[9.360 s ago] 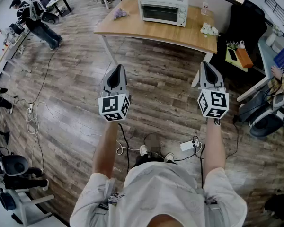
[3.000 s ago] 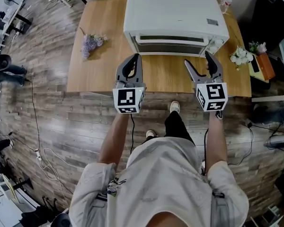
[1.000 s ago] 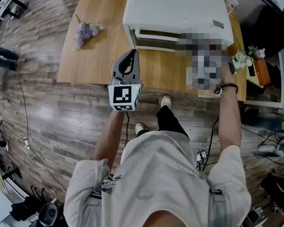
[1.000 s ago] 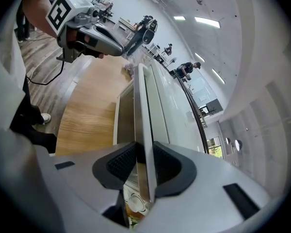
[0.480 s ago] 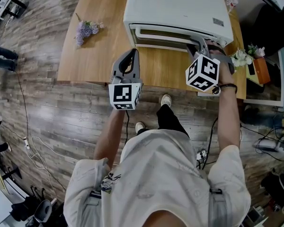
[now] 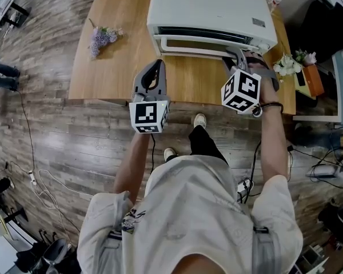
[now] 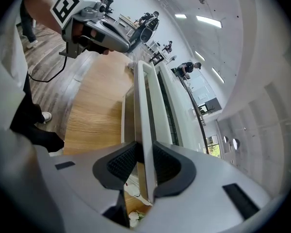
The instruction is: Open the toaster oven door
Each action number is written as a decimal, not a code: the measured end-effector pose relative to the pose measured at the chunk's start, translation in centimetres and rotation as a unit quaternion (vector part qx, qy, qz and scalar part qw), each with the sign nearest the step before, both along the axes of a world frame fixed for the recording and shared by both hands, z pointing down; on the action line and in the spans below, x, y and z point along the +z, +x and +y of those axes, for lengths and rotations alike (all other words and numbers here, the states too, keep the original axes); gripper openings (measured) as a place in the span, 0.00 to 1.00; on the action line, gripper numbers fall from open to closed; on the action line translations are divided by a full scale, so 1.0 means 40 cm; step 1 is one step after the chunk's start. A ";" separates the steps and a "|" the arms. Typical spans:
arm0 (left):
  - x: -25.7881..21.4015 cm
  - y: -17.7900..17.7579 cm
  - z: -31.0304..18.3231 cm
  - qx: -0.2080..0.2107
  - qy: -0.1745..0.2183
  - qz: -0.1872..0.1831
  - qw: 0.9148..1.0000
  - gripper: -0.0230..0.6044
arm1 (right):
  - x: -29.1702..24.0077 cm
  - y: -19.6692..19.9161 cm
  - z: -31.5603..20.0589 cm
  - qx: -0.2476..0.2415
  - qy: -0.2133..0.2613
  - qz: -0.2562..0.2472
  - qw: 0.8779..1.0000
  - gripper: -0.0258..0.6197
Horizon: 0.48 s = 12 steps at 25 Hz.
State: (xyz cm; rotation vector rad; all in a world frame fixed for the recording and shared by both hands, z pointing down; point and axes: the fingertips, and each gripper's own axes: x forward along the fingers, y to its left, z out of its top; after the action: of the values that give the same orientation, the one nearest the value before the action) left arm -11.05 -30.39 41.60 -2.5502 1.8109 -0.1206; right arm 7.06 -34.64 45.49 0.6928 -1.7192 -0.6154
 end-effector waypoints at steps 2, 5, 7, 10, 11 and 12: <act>-0.003 -0.004 0.007 0.001 0.002 0.001 1.000 0.06 | 0.004 0.000 0.012 0.001 -0.001 0.003 1.000 0.22; -0.005 -0.012 0.018 0.001 0.003 0.002 1.000 0.06 | 0.012 -0.001 0.029 0.003 -0.004 0.009 1.000 0.22; -0.005 -0.018 0.025 0.002 0.004 0.001 1.000 0.06 | 0.018 0.000 0.039 0.004 -0.004 0.012 1.000 0.21; -0.007 -0.025 0.035 0.002 0.005 0.000 1.000 0.06 | 0.028 0.000 0.056 0.003 -0.005 0.019 1.000 0.21; -0.008 -0.027 0.040 0.002 0.006 -0.001 1.000 0.06 | 0.032 0.001 0.063 0.003 -0.007 0.021 1.000 0.21; -0.009 -0.030 0.045 0.002 0.007 -0.001 1.000 0.06 | 0.037 0.001 0.072 0.003 -0.009 0.023 1.000 0.21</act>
State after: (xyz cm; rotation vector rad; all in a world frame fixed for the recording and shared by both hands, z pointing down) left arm -12.24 -28.60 41.25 -2.5445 1.7986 -0.1106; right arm 7.09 -31.76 46.96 0.6653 -1.6782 -0.6070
